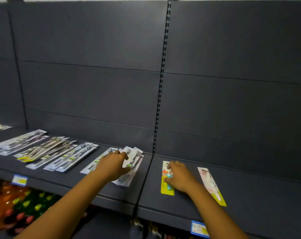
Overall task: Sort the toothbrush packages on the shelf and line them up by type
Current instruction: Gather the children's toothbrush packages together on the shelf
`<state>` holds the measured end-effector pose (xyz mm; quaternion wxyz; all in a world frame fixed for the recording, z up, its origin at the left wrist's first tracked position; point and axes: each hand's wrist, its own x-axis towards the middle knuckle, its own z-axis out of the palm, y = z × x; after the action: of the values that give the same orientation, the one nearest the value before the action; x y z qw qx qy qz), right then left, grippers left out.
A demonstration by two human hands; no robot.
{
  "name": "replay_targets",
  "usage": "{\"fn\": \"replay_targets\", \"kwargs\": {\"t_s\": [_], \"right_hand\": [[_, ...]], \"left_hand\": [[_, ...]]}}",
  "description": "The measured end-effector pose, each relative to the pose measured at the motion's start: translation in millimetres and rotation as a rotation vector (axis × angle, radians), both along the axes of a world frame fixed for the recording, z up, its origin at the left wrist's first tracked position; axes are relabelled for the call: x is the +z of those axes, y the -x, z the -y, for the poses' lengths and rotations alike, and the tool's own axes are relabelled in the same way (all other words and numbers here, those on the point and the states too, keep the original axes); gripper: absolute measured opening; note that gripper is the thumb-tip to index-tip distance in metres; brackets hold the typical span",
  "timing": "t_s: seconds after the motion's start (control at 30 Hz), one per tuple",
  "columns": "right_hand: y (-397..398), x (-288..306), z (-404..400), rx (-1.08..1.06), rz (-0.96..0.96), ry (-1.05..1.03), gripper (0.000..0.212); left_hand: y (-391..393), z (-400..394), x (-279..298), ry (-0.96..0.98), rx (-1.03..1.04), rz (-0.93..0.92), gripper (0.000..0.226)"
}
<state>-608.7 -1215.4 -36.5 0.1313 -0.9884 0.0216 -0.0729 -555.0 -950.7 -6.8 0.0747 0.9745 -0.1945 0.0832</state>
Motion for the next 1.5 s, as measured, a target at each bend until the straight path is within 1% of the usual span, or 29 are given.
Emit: {"fn": "replay_targets", "kwargs": {"t_s": [0.13,0.2,0.33,0.43,0.63,0.7,0.77,0.87,1.0,1.1,1.27,1.4,1.5], "right_hand": [[-37.7,30.7,-100.9,0.24,-0.096,0.018,0.063],[-55.0,42.2,-160.5,0.317,-0.086,0.001,0.067],[-86.8,59.0,-285.7,0.477,-0.023,0.027,0.069],[-106.7,63.2,-372.1,0.573,0.001,0.046,0.067],[-135.8,57.8,-522.4,0.716,-0.038,0.038,0.067],[-144.3,54.4,-564.3,0.758,-0.05,0.039,0.069],[-154.7,51.0,-601.0,0.786,-0.06,0.042,0.069],[-177.0,49.7,-645.2,0.816,-0.054,0.052,0.067],[-219.4,44.6,-697.0,0.84,-0.059,0.025,0.065],[-257.4,40.0,-735.9,0.853,-0.064,0.009,0.064],[-329.2,43.3,-802.1,0.849,-0.086,-0.055,0.06],[-380.2,52.3,-851.4,0.835,-0.042,-0.1,0.06],[-408.3,49.2,-881.7,0.811,-0.053,-0.092,0.059]], "left_hand": [[-5.8,-92.3,9.6,0.032,0.078,0.032,0.052],[-7.4,-154.3,17.7,0.04,0.142,0.027,0.05],[-5.9,-288.6,29.4,0.049,0.317,0.054,0.05],[2.8,-373.7,27.9,0.06,0.436,0.053,0.049],[27.2,-508.9,15.6,0.059,0.615,0.054,0.054],[31.0,-546.7,10.2,0.071,0.675,0.041,0.049],[29.9,-579.6,4.6,0.103,0.721,0.045,0.045],[20.2,-615.8,-0.1,0.118,0.756,0.06,0.046],[-11.2,-660.7,-6.6,0.113,0.78,0.079,0.043],[-44.1,-695.5,-8.0,0.095,0.78,0.089,0.041],[-113.5,-754.6,2.6,0.114,0.771,0.032,0.041],[-170.4,-800.2,10.9,0.145,0.739,0.076,0.038],[-206.2,-830.3,6.1,0.149,0.716,0.062,0.039]]}}
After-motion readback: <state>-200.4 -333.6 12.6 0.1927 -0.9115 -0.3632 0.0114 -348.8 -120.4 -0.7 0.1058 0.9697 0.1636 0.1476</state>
